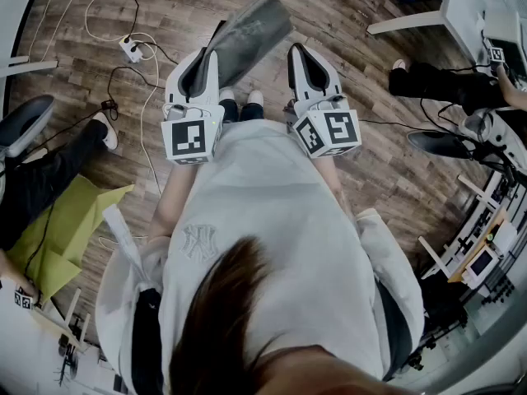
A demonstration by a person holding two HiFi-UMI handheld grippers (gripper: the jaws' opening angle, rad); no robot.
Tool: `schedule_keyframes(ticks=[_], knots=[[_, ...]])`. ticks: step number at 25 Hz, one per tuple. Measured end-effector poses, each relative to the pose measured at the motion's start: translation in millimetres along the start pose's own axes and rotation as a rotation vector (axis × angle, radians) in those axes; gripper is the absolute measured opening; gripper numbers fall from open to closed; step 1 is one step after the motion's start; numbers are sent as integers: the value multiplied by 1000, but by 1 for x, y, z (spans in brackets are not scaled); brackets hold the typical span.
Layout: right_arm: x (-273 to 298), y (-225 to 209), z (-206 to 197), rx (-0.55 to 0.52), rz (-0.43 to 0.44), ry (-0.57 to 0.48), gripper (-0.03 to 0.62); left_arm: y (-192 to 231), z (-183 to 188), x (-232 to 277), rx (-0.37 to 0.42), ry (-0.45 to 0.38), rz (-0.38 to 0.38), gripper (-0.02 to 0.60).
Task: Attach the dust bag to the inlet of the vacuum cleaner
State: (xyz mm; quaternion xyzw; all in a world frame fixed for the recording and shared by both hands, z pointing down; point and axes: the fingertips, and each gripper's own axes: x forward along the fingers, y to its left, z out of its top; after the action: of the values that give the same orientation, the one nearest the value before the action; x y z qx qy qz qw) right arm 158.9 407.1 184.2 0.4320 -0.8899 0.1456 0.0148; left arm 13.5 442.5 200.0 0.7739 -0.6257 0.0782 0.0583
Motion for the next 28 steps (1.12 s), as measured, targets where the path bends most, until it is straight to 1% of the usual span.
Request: schedule_keyframes(ticks=[5,12,19,24,28], knots=[[1,0,-1,-1,10,11,2,4,2,1,16,6,20,38],[-2,3,-2,-2,40,8,2,8,3,-6,-8,1,67,38],[-5,-5,2,-8,76,3,2,-2,6,-4,1,-6,97,38],[-11,-9,9,2,120,-40,3,-8,7,-7,4,-16,123,38],[-21,-9,6,20,117,-40,3,-13,6,-16,3,-25,135,38]])
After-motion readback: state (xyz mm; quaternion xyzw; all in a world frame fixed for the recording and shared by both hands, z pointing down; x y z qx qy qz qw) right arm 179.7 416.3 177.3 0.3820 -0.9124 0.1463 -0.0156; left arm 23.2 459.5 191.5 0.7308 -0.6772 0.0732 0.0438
